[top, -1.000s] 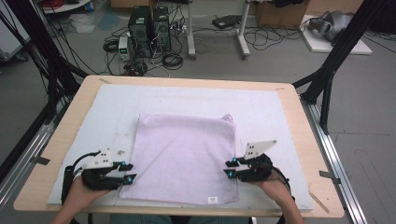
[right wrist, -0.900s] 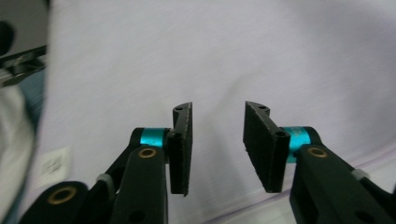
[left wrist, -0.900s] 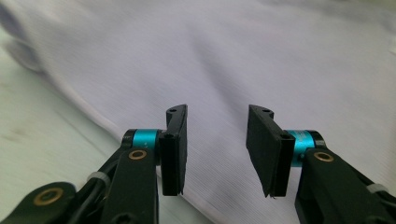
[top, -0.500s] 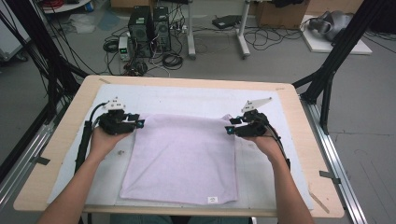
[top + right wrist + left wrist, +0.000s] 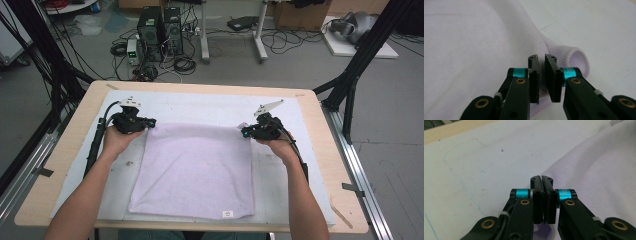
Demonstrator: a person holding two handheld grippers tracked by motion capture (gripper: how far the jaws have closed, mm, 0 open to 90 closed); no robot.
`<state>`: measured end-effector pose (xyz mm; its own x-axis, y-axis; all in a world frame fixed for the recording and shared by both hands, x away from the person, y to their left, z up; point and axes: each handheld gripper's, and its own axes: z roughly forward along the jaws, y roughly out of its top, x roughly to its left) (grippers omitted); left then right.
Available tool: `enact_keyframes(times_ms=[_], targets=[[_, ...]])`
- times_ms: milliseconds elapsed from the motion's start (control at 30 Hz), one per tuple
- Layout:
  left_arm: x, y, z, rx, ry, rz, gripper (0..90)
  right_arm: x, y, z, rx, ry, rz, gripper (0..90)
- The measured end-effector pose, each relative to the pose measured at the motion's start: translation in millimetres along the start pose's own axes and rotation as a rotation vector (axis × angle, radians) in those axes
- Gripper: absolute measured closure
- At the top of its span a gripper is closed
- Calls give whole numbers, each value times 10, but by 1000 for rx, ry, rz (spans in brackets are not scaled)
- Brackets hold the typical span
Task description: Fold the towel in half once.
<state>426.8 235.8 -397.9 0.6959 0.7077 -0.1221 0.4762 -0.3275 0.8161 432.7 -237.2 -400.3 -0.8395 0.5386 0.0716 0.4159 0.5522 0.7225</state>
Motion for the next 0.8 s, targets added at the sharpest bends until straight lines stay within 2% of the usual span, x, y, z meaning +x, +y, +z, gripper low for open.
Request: enact_keyframes(times_ms=[33, 67, 133, 167, 233, 300, 333, 367, 400, 467, 533, 600, 633, 700, 800], targets=[[-25, -36, -68, -10, -6, 16, 875, 30, 8, -26, -8, -2, -17, 827], [-39, -54, -104, 5, -11, 22, 876, 74, 10, -65, -20, 3, -25, 829], [-110, -156, -209, -1, -11, 48, 876, 151, -21, -120, -23, 2, -33, 826], [-137, -216, -242, 5, -19, 48, 876, 189, -59, -135, -26, 14, -41, 823], [-190, -358, -279, 60, -32, 71, 874, 274, -163, -111, 13, 44, -42, 787], [-239, -498, -288, 113, -49, 85, 855, 342, -267, -70, 80, 97, -47, 743], [-256, -538, -282, 154, -50, 99, 831, 365, -293, -69, 98, 104, -55, 724], [-283, -589, -294, 174, -44, 131, 771, 384, -308, -81, 100, 104, -55, 714], [-277, -589, -326, 164, -44, 116, 730, 386, -311, -125, 74, 96, -53, 707], [-252, -531, -379, 101, -15, 91, 635, 364, -266, -227, 3, 71, -45, 692], [-208, -441, -386, 49, -7, 70, 641, 326, -215, -269, -15, 40, -42, 678], [-172, -343, -322, 38, -3, 69, 668, 276, -168, -247, -24, 1, -56, 673], [-168, -318, -285, 29, 3, 68, 679, 254, -159, -217, -28, -3, -53, 671], [-147, -282, -169, 26, 17, 70, 679, 221, -162, -134, -10, -8, -50, 660], [-96, -320, 23, 93, 33, 70, 665, 167, -218, 51, 76, -31, -50, 641]])
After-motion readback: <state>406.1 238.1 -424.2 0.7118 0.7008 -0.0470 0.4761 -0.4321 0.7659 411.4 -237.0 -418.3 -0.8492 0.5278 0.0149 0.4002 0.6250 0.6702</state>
